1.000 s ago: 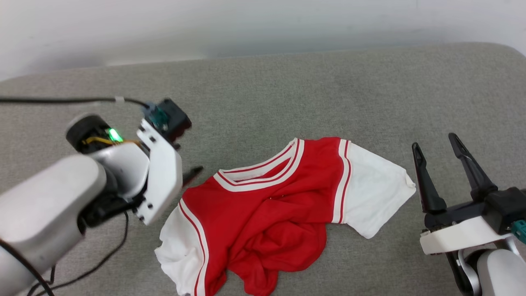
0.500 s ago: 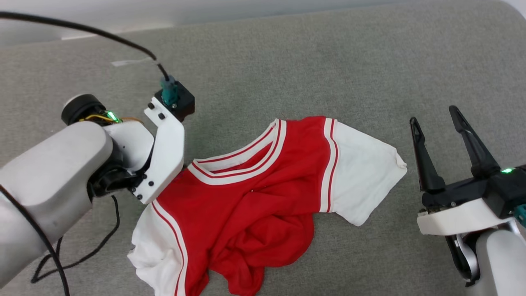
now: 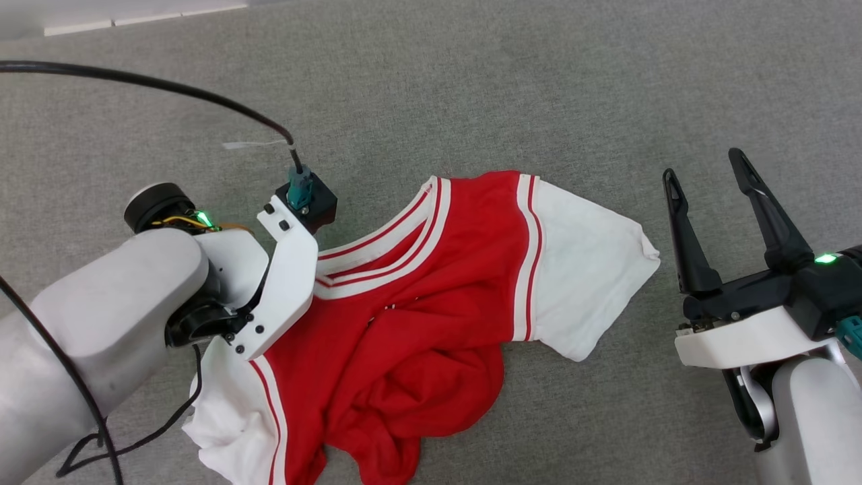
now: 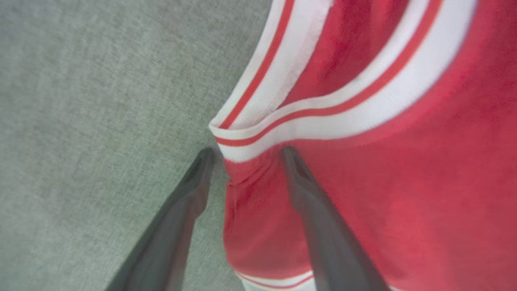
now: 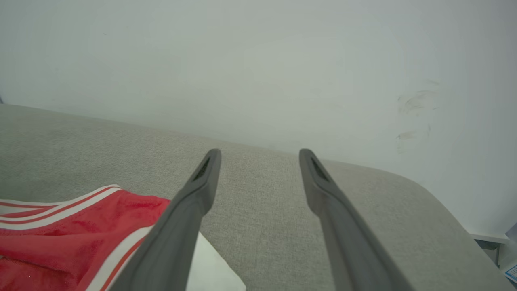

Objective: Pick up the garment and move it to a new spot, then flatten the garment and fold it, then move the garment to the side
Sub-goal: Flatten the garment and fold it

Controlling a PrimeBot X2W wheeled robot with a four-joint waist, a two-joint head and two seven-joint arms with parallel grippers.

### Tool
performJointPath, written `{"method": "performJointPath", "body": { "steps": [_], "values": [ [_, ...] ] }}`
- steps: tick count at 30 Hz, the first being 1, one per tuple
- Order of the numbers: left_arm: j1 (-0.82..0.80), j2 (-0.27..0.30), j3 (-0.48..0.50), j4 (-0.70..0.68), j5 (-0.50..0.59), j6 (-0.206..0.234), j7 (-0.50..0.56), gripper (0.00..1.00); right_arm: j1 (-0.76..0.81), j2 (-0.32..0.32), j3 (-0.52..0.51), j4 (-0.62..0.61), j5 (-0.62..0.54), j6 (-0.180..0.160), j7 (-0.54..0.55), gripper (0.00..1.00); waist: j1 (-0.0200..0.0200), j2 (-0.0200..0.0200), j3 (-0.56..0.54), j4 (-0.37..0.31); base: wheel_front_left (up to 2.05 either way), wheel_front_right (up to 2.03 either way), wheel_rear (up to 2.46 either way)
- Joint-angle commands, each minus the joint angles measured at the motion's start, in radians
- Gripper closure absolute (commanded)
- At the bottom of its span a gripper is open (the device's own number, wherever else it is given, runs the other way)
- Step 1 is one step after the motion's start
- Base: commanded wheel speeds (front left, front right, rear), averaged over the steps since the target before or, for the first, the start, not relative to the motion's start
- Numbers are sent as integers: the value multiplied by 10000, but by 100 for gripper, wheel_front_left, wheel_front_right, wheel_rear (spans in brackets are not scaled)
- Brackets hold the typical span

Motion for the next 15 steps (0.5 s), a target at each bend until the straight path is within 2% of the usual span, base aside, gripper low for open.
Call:
{"method": "performJointPath", "body": {
  "steps": [1,11,15],
  "values": [
    [217,-83,-278,143,146,-3,-213,100,-88,17,-3,14,-45,-11,-21,0,0,0,-99,41,0,0,0],
    [-1829,267,60,-121,168,-3,-1485,100,165,46,32,-6,32,-11,-21,0,0,0,-543,-39,0,0,0],
    [-2558,-93,93,-10,478,-4,-1916,100,-24,62,69,-107,68,-11,-21,0,0,0,-317,-236,0,0,0]
  ]
}}
